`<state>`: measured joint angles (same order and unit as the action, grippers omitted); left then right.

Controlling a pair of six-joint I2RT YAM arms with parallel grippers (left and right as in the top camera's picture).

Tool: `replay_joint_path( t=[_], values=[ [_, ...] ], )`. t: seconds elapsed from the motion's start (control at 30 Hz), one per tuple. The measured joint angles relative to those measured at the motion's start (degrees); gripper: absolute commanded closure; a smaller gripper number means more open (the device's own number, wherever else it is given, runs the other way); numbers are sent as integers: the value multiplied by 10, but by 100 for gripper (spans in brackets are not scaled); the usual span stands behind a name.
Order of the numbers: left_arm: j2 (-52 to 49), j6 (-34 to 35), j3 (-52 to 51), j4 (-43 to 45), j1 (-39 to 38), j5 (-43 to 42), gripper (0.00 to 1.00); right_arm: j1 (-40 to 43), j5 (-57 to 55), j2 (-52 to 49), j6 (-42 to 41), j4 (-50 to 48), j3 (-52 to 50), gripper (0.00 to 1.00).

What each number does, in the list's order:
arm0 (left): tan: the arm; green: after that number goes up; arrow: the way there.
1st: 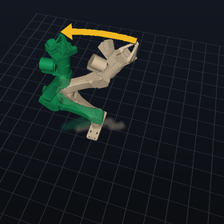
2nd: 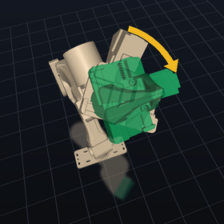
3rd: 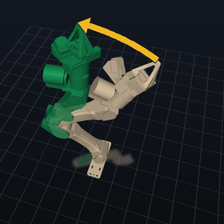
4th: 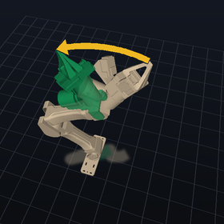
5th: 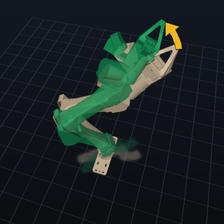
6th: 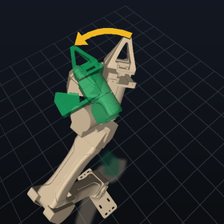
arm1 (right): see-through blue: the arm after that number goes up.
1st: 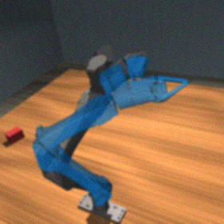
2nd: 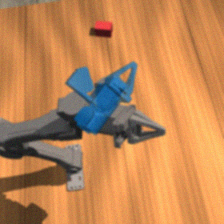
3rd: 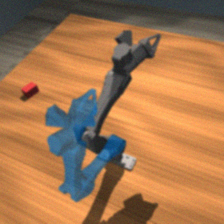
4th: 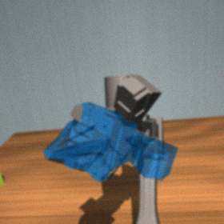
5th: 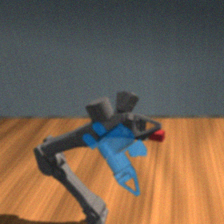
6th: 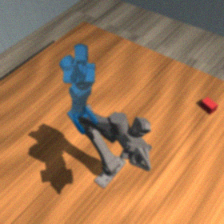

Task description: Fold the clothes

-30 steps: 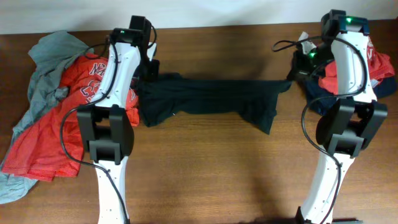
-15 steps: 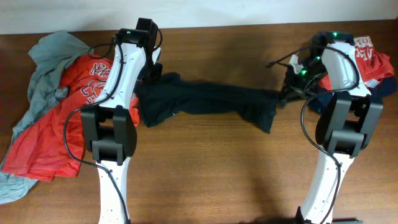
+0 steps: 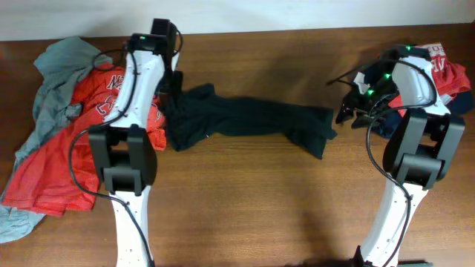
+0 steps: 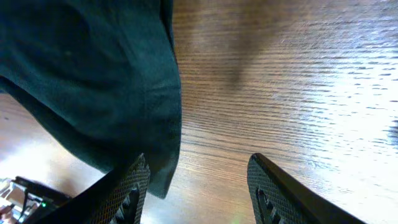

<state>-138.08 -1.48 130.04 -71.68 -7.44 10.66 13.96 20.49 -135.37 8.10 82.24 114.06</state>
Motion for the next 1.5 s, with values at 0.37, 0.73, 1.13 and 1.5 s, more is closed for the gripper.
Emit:
replay_joint_path(
  t=[0.37,0.73,1.13,1.5],
  values=[
    [51,17,0,72,41,-38,30,-19,31,0,0,-31,-55,42],
    [90,17,0,77,65,-44,30,-71,58,19,-10,-87,-116,42],
    [91,21,0,76,71,-45,1,-101,52,23,-49,-136,-131,96],
    [91,21,0,75,71,-45,1,-27,29,21,-68,-111,-102,96]
  ],
)
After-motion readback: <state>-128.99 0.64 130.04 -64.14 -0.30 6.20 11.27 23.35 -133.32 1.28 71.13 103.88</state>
